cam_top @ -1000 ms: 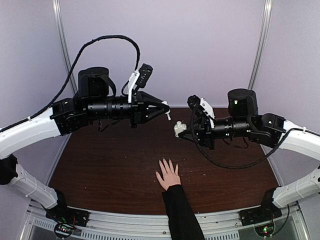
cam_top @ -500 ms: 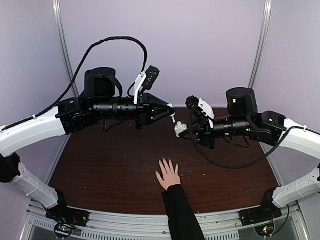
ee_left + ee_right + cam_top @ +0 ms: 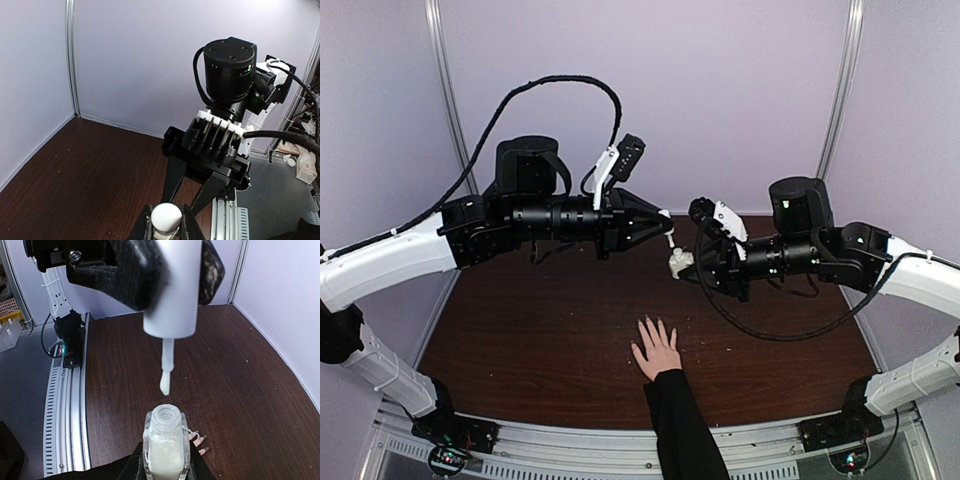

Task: Paint the nails
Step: Close the nail polish bottle cap on the nail polish bottle.

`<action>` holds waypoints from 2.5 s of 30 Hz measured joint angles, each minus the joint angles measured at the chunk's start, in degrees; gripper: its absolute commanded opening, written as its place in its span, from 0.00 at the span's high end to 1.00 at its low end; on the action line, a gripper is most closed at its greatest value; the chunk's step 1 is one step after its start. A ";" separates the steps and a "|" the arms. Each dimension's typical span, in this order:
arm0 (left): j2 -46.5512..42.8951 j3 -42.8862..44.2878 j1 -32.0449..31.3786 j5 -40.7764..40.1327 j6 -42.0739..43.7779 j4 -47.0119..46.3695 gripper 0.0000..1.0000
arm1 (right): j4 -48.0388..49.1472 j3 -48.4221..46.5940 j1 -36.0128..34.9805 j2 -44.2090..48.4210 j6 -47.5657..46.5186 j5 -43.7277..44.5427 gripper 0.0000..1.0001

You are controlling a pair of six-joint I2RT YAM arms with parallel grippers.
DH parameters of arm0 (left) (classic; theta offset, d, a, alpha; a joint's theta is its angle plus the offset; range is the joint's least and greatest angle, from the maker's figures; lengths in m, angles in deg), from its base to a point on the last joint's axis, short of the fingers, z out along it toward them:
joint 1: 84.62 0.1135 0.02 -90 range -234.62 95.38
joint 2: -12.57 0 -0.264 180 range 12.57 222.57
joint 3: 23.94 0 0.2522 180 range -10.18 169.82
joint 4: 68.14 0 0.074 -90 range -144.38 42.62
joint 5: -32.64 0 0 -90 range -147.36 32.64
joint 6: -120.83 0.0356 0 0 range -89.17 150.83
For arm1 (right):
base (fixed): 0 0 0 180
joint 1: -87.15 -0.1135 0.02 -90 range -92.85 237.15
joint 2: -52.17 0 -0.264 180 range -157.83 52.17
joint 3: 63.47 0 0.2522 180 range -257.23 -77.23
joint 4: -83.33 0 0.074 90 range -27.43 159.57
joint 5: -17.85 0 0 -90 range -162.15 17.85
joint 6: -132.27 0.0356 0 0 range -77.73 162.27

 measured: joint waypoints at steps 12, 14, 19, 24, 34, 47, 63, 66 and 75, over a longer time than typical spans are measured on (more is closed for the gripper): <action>0.68 0.13 0.00 0.07 0.02 0.00 1.00 | 0.00 0.00 -0.09 -0.07 -0.11 0.09 1.00; 0.85 0.13 0.00 0.11 0.00 0.00 1.00 | 0.00 0.00 -0.13 -0.07 -0.09 0.15 1.00; 1.03 0.11 0.00 0.28 0.00 -0.07 1.00 | 0.00 0.00 -0.39 -0.13 -0.11 0.22 1.00; 1.05 0.13 0.00 0.46 0.00 -0.11 1.00 | 0.00 0.00 -0.39 -0.28 -0.11 0.28 1.00; 1.09 0.11 0.00 0.87 0.00 -0.39 1.00 | 0.02 0.00 -0.39 -0.48 -0.11 0.66 1.00; 1.25 0.11 0.00 0.92 -0.02 -0.42 1.00 | 0.04 0.00 -0.42 -0.46 -0.11 1.22 1.00; 1.97 -0.13 0.00 0.92 -0.04 -0.42 1.00 | 0.02 0.00 -0.42 0.24 -0.11 1.75 1.00; 1.97 -0.46 0.00 0.92 -0.07 -0.50 1.00 | 0.00 0.00 -0.42 0.28 -0.13 1.79 1.00; 2.64 -0.59 0.00 1.55 -0.50 -1.51 1.00 | 0.04 0.00 -0.42 0.28 -0.11 2.21 1.00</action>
